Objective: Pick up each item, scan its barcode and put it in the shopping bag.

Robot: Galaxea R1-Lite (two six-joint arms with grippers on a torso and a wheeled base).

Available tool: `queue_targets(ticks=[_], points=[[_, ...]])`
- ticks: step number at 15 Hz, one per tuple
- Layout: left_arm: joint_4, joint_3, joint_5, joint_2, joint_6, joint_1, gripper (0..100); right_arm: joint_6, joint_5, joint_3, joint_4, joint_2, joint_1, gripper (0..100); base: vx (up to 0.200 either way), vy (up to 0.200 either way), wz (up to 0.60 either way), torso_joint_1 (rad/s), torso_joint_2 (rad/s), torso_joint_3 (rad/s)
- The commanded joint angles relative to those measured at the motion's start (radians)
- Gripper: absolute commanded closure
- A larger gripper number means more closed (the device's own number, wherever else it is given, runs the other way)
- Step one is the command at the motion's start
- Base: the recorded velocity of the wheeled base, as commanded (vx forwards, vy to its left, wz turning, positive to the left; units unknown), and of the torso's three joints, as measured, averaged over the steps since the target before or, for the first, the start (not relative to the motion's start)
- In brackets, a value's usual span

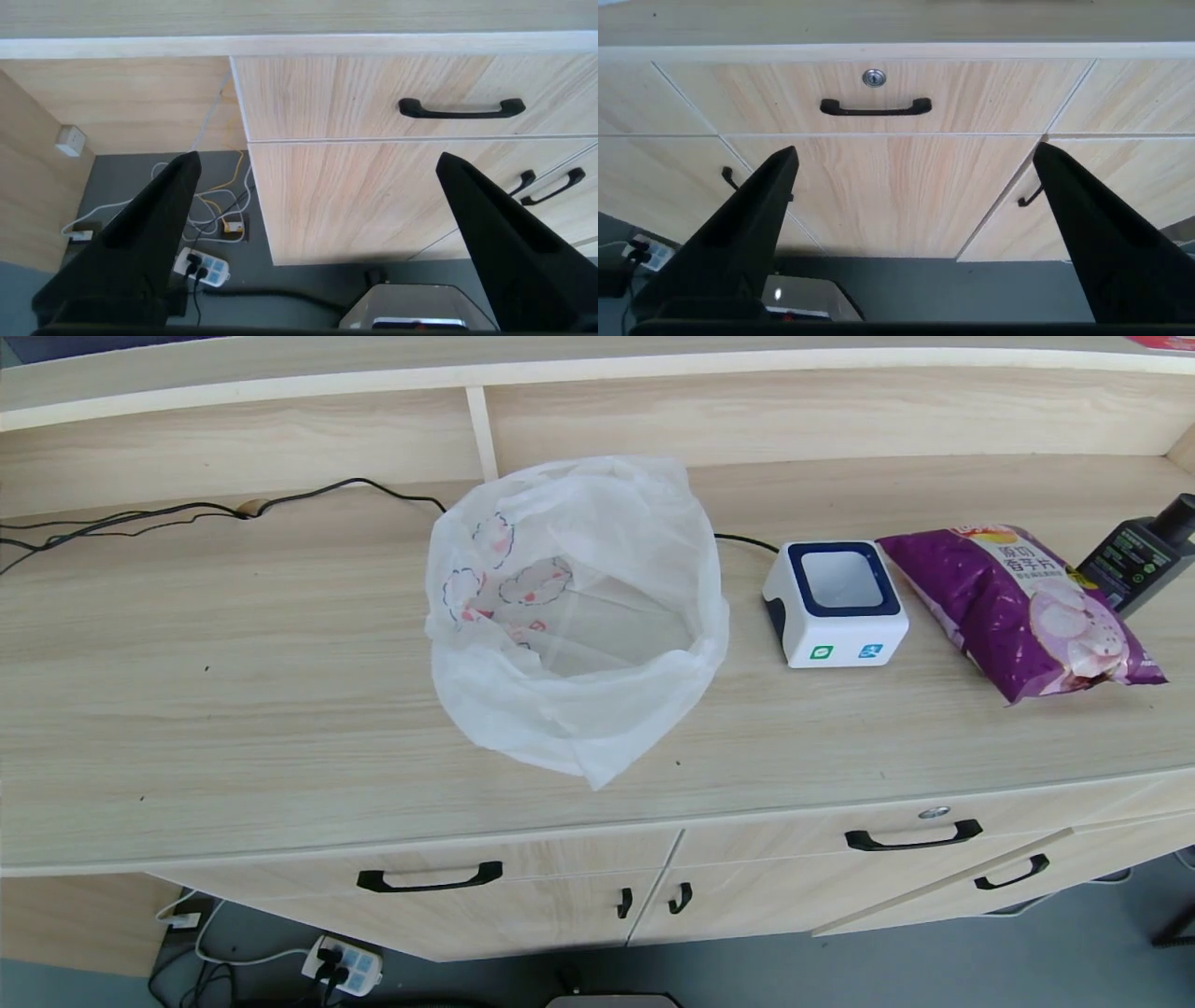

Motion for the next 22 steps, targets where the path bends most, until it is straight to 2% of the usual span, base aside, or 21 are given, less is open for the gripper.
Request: queue_targets(ticks=[1, 3, 5, 6, 7, 9, 13, 15, 16, 17, 20, 22], points=[[0.000, 0.000, 0.000, 0.002, 0.002, 0.000, 0, 0.090, 0.032, -0.416, 0.014, 0.449, 0.009, 0, 0.000, 0.000, 0.00, 0.000, 0.00, 0.000], [0.000, 0.000, 0.000, 0.002, 0.002, -0.002, 0, 0.128, 0.032, -0.537, -0.063, 0.675, 0.009, 0, 0.000, 0.000, 0.00, 0.000, 0.00, 0.000], [-0.001, 0.000, 0.000, 0.002, 0.000, 0.000, 0, 0.168, 0.038, -0.580, -0.349, 0.908, 0.009, 0, 0.000, 0.000, 0.00, 0.000, 0.00, 0.000], [0.000, 0.000, 0.000, 0.002, -0.001, 0.000, 0, 0.157, 0.046, -0.597, -0.441, 0.991, 0.009, 0, 0.000, 0.000, 0.00, 0.000, 0.00, 0.000], [0.000, 0.000, 0.000, 0.002, -0.003, -0.002, 0, 0.125, 0.087, -0.612, -0.474, 1.043, 0.009, 0, 0.000, 0.000, 0.00, 0.000, 0.00, 0.000], [0.000, 0.000, 0.000, 0.002, -0.004, -0.002, 0, 0.055, 0.224, -0.661, -0.459, 1.117, 0.003, 0, 0.000, 0.000, 0.00, 0.000, 0.00, 0.000], [-0.003, 0.000, 0.000, 0.000, 0.003, 0.000, 0, 0.036, 0.237, -0.776, -0.436, 1.229, -0.003, 0, 0.000, 0.000, 0.00, 0.000, 0.00, 0.000], [-0.003, 0.000, 0.000, 0.002, 0.003, 0.000, 0, 0.033, 0.243, -0.870, -0.321, 1.233, -0.037, 0, 0.000, 0.000, 0.00, 0.000, 0.00, 0.000], [-0.001, 0.000, 0.000, 0.000, 0.000, -0.002, 0, 0.016, 0.248, -0.914, -0.210, 1.232, -0.075, 0, 0.000, 0.000, 0.00, 0.000, 0.00, 0.000], [0.000, 0.000, 0.000, 0.000, 0.000, -0.002, 0, -0.018, 0.283, -0.929, -0.174, 1.239, -0.117, 0, 0.000, 0.000, 0.00, 0.000, 0.00, 0.000], [0.000, 0.000, 0.000, 0.000, -0.003, 0.000, 0, -0.139, 0.374, -0.998, -0.164, 1.337, -0.253, 0, 0.000, 0.000, 0.00, 0.000, 0.00, 0.000], [0.000, 0.000, 0.000, 0.000, -0.003, 0.000, 0, -0.139, 0.411, -1.043, -0.144, 1.380, -0.258, 0, 0.000, 0.000, 0.00, 0.000, 0.00, 0.000]])
